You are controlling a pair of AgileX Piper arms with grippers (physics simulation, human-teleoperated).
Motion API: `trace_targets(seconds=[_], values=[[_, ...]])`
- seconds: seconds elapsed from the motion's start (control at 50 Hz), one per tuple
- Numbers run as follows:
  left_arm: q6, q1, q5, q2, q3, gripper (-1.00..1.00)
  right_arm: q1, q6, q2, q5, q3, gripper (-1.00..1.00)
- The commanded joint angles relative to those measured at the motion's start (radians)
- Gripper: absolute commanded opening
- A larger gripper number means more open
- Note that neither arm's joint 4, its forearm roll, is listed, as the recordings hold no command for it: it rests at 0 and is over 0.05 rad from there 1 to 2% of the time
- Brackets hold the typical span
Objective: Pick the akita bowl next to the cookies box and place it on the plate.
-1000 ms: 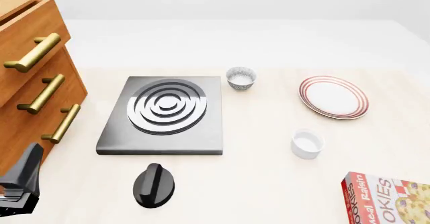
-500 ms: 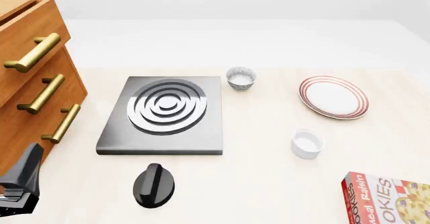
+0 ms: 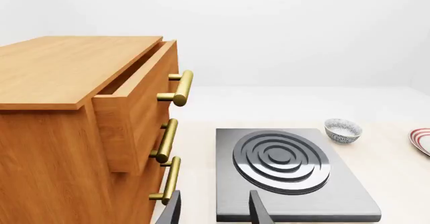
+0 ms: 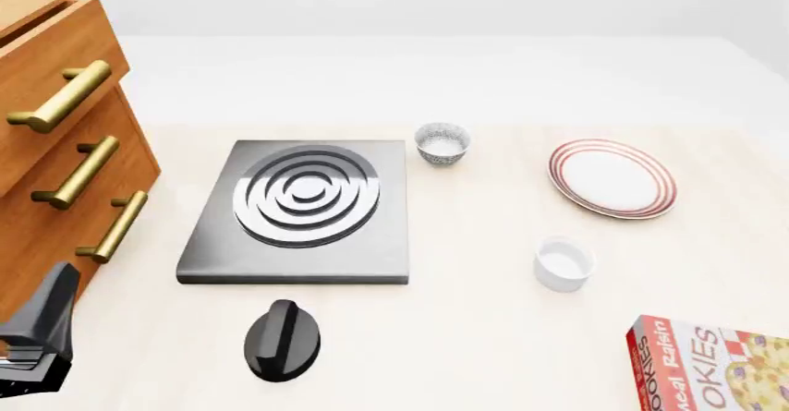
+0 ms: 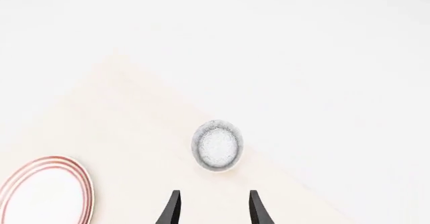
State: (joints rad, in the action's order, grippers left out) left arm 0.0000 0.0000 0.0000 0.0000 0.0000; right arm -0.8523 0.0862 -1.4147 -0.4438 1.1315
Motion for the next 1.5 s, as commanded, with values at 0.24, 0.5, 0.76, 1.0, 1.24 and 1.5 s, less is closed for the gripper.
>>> trace_targets(seconds=[0.24,0.5,0.76,1.0,1.24,1.5], values=[[0.000,0.000,0.000,0.000,0.000,1.00,-0.080,0.037,-0.191,-0.042,0.159,1.00],[0.000,0.000,0.000,0.000,0.000,1.00,-0.144,0.031,-0.282,-0.024,0.197,1.00],[0.000,0.000,0.000,0.000,0.000,1.00,-0.151,0.031,-0.364,0.010,0.225,1.00],[0.000,0.000,0.000,0.000,0.000,1.00,-0.142,0.020,-0.427,0.018,0.263,1.00],[0.000,0.000,0.000,0.000,0.000,1.00,-0.144,0.010,-0.490,0.045,0.277,1.00],[0.000,0.000,0.000,0.000,0.000,1.00,-0.115,-0.011,-0.536,0.063,0.279,1.00]])
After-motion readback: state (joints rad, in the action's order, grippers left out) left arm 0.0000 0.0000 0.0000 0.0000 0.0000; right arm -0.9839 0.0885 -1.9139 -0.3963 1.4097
